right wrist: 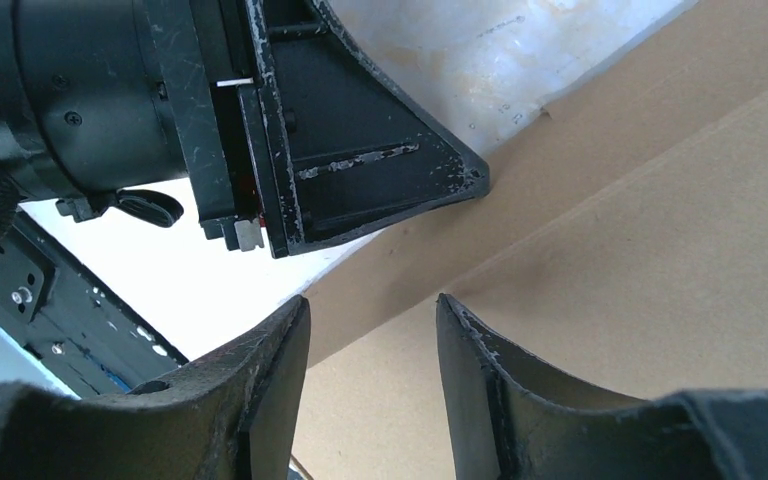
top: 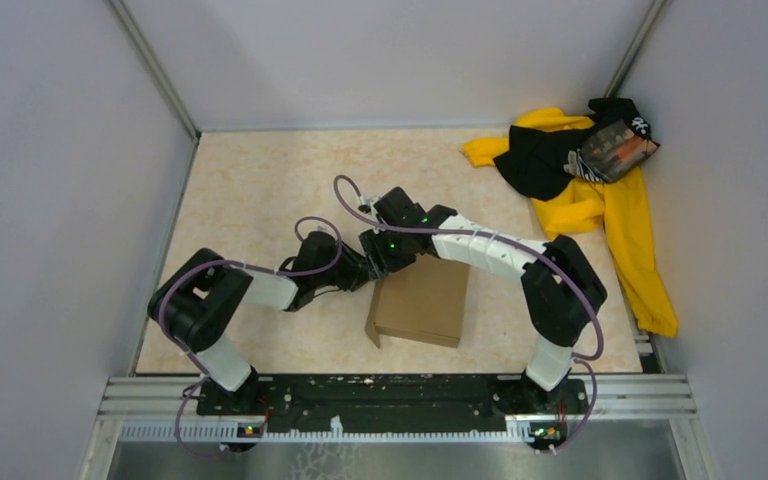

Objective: Fold the paper box

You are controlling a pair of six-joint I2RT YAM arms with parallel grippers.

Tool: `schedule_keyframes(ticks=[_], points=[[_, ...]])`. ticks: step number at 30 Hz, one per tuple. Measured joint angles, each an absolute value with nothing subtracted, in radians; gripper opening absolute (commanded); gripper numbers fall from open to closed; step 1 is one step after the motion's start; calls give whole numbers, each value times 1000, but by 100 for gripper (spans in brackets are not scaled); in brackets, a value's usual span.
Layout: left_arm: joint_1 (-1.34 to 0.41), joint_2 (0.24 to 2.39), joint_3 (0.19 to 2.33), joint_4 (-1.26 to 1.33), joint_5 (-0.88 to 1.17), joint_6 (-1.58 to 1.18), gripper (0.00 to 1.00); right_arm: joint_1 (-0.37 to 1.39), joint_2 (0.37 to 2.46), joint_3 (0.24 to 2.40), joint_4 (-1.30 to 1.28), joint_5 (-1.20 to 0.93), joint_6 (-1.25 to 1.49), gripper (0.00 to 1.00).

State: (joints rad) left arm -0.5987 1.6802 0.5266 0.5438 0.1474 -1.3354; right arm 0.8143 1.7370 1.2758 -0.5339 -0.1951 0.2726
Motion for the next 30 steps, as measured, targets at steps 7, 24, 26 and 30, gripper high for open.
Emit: schedule_keyframes(ticks=[7,24,26,30], points=[[-599,1680,523,548,147,-1335,43,799,1722,1308,-553,-185,273,51],[-598,1679,523,546,154,-1334,43,490,1256,918,-550,327,419,27],[-598,1679,523,546,156,-1333,43,490,1257,873,-543,365,447,26],[-593,1679,523,545,161,-1331,43,485,1260,771,-526,384,494,25]])
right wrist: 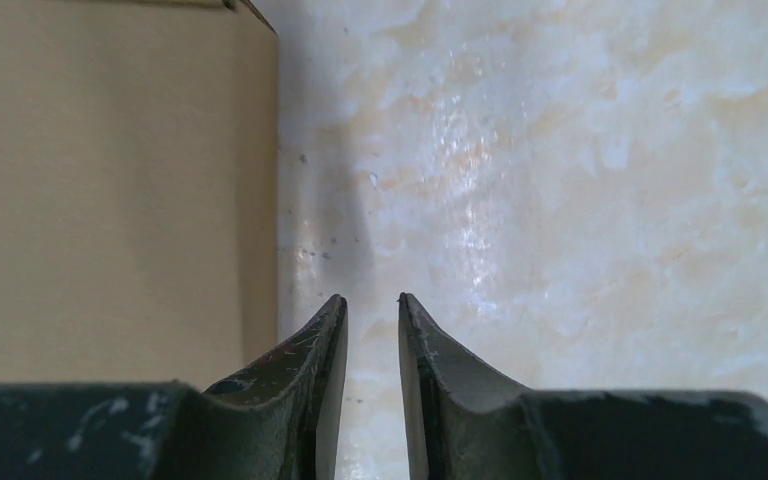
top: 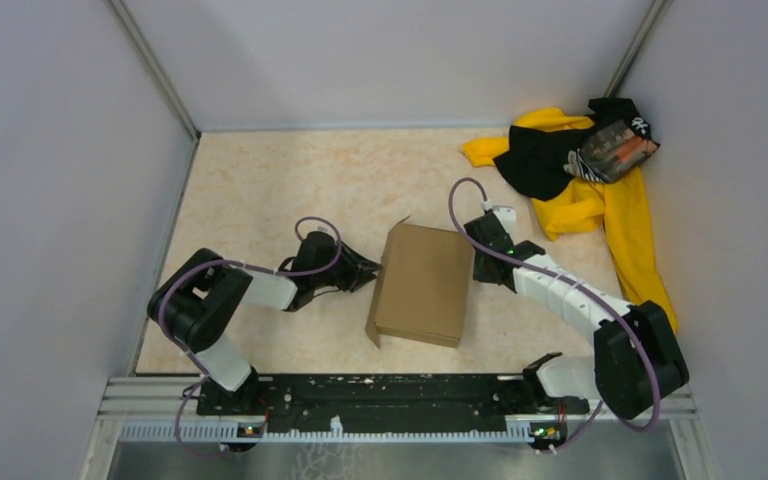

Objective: Fold the paper box

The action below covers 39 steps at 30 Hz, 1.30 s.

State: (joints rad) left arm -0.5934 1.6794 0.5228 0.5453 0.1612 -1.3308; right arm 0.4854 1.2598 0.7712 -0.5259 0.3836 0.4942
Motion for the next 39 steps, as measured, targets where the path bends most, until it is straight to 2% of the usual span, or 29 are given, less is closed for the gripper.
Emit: schedule_keyframes(ticks=[6,19,31,39], points=[[-593,1679,523,543,163,-1326,43,477,1304,707,-478,336,528,24],[-569,1680,538,522,168,-1304,43,448,1436,707,-283,56,511,26],[-554,1599,538,402,100,-1253,44,440,1491,714,-194,-63,480,26],[-553,1523,538,302,64,-1221,44,447,1570,809,-252,-77,453,26]])
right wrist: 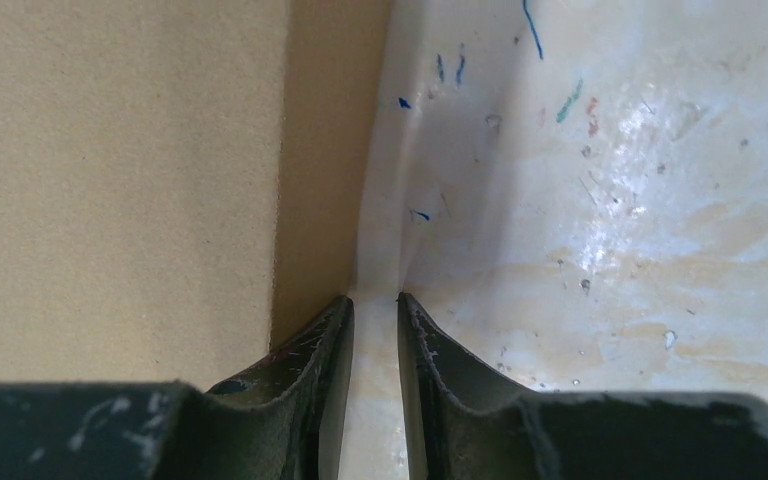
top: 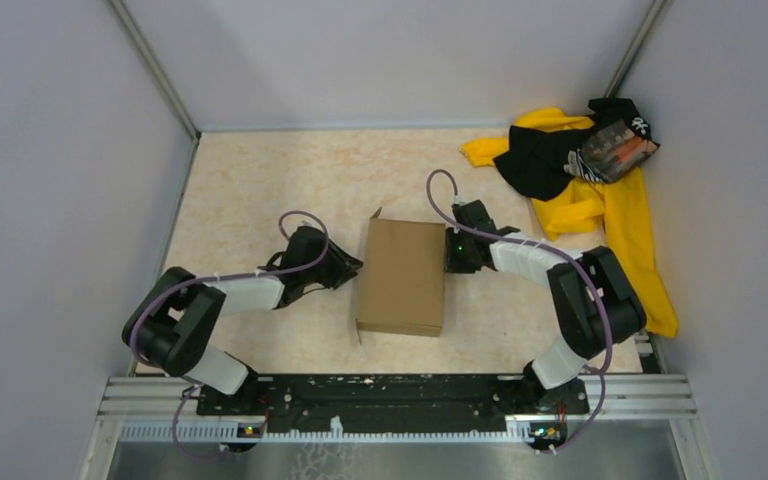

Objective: Fold the paper box

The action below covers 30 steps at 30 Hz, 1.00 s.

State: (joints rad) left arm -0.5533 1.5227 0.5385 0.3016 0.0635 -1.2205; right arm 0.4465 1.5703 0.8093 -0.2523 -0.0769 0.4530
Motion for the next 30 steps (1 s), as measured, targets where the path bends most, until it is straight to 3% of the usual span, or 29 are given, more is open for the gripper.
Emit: schedule_keyframes(ticks=[14,30], points=[[-526,1428,541,166,26,-1183,44,503,1666,929,-317,-57,422,25],[-512,1354,577,131,29,-1173,46,574,1726,1036,-483,142,388,25]])
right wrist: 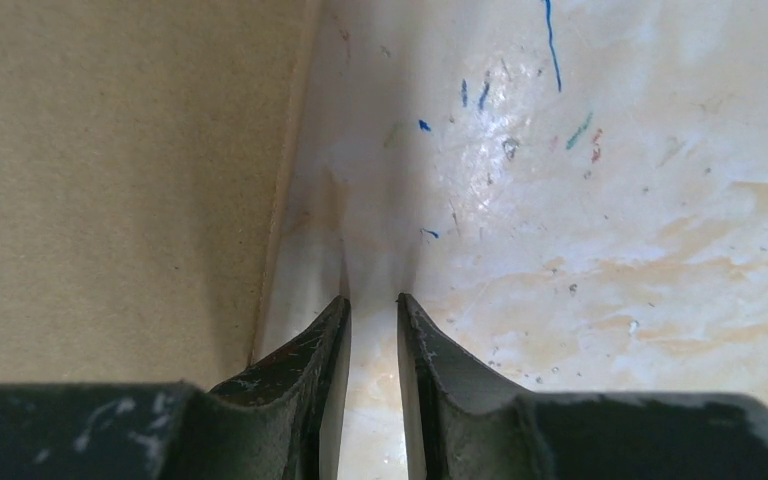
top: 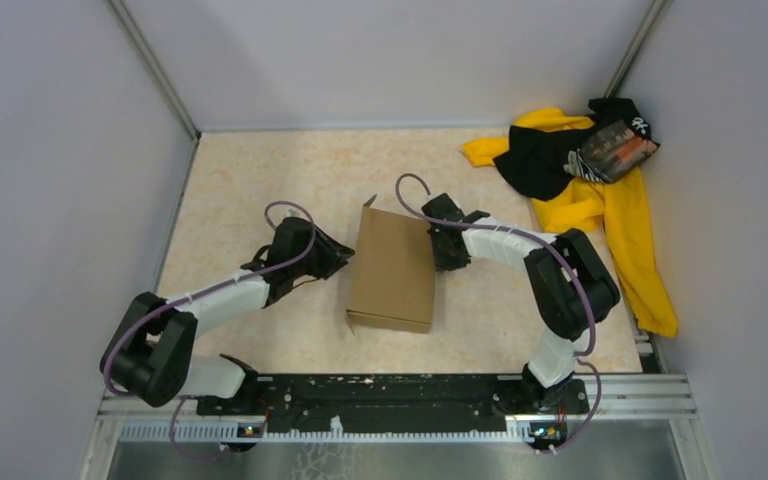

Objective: Fold the paper box

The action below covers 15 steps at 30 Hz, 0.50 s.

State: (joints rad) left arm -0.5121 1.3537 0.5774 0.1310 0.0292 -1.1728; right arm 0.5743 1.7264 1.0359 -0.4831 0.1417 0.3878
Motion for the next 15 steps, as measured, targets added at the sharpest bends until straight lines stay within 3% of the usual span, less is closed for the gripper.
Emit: schedule_keyframes(ticks=[15], points=[[-475,1338,484,211,119,-1179,46,612,1750,1110,-707,233,316,30]])
